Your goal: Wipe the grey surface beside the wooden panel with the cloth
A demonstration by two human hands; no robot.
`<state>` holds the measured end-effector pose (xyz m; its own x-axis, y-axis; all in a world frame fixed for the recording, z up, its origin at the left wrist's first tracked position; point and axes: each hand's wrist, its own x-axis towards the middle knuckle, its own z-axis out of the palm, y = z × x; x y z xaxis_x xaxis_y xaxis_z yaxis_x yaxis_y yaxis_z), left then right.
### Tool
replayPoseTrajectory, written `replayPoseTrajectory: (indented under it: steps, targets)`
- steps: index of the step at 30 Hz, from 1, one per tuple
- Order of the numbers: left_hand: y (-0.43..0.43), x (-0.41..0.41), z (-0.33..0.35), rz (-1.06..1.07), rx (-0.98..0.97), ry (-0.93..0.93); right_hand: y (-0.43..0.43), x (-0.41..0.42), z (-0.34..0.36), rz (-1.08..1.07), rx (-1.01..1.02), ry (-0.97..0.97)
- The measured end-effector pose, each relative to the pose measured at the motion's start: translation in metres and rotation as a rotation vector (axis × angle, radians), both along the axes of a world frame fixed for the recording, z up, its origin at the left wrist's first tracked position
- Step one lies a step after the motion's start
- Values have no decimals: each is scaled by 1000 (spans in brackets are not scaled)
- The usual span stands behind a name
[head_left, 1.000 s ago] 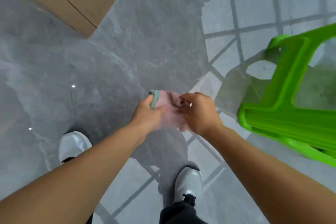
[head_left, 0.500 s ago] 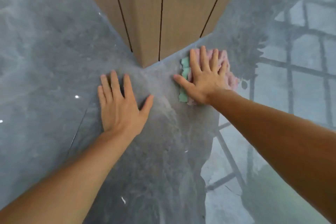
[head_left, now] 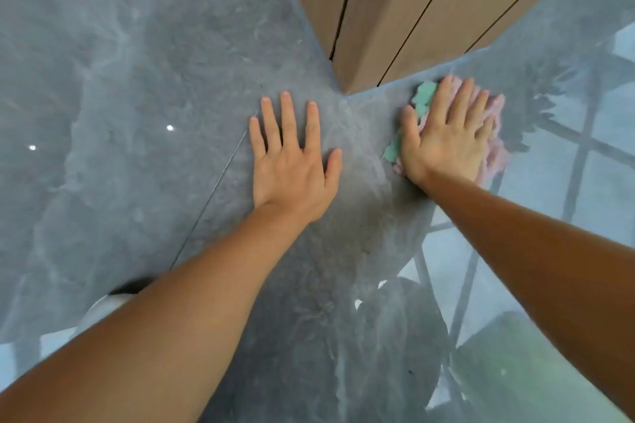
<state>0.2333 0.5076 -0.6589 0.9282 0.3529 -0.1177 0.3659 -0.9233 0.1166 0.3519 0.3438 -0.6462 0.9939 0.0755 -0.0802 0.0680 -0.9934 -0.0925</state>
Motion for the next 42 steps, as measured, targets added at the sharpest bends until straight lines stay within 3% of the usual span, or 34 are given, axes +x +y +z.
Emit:
replayPoseTrajectory:
  steps: [4,8,10,14,16,17,22,27,31,35,38,42]
  targets:
    - [10,-9,1,-95,-17,19,29,-89,-8,423,1,16]
    - [66,-31,3,-354,4,10,-23,-41,-2,769,-108,43]
    - [89,-33,3,-296,17,16,-58,-17,-4,536,-134,19]
    - [100,-34,0,-190,36,0,-73,-38,-10,-233,-77,-8]
    - [101,-34,1,-188,23,-11,-40,-82,-10,-440,-4,0]
    - [102,-33,3,-190,8,-8,-20,-110,-8,-442,-3,3]
    - [102,-35,8,-197,-20,3,85,-218,-4,77,41,51]
    - [112,-33,10,-147,-161,-97,133,-105,-4,583,0,78]
    - [132,-42,3,-121,-51,-96,101,-40,0,752,-57,21]
    - [136,-47,2,-8,-54,-66,58,-150,-6,564,-68,27]
    - [136,-43,7,-31,-51,-45,64,-211,-3,787,-20,148]
    - [140,-45,6,-25,-34,-64,130,-115,-2,981,-32,113]
